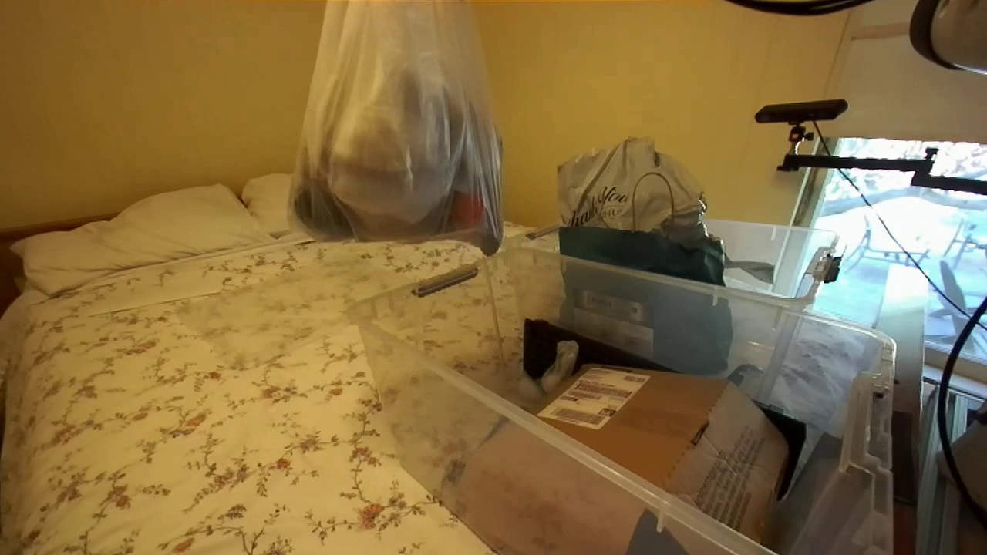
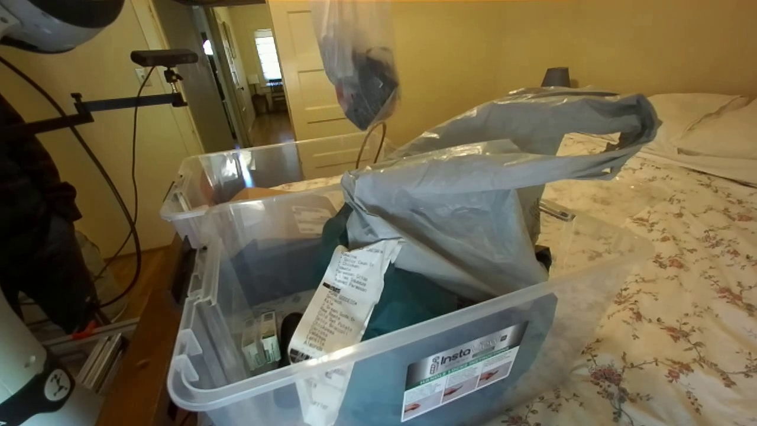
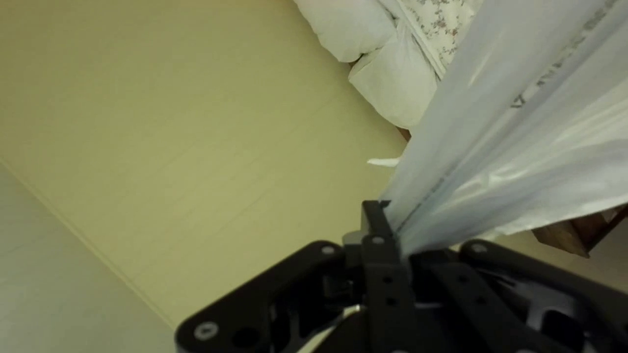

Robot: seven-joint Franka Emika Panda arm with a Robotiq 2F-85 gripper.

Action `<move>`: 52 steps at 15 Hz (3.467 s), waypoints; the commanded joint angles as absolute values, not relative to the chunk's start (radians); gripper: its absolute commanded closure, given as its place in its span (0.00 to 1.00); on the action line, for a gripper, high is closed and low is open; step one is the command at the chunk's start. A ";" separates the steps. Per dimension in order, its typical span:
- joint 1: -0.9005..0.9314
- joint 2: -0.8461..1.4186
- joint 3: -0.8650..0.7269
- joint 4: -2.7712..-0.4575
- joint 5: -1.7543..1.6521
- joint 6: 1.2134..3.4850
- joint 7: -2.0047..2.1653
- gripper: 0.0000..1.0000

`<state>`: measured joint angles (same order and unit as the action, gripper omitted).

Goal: Pick up the plastic bag from the bucket and put it on the bed

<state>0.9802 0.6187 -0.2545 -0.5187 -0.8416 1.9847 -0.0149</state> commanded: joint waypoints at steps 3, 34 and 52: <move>0.791 0.619 -0.176 -0.463 -0.694 2.317 -0.170 1.00; 0.500 0.899 -0.034 -0.423 -0.249 1.901 0.047 1.00; 0.486 0.973 -0.002 -0.412 -0.188 1.528 0.152 0.72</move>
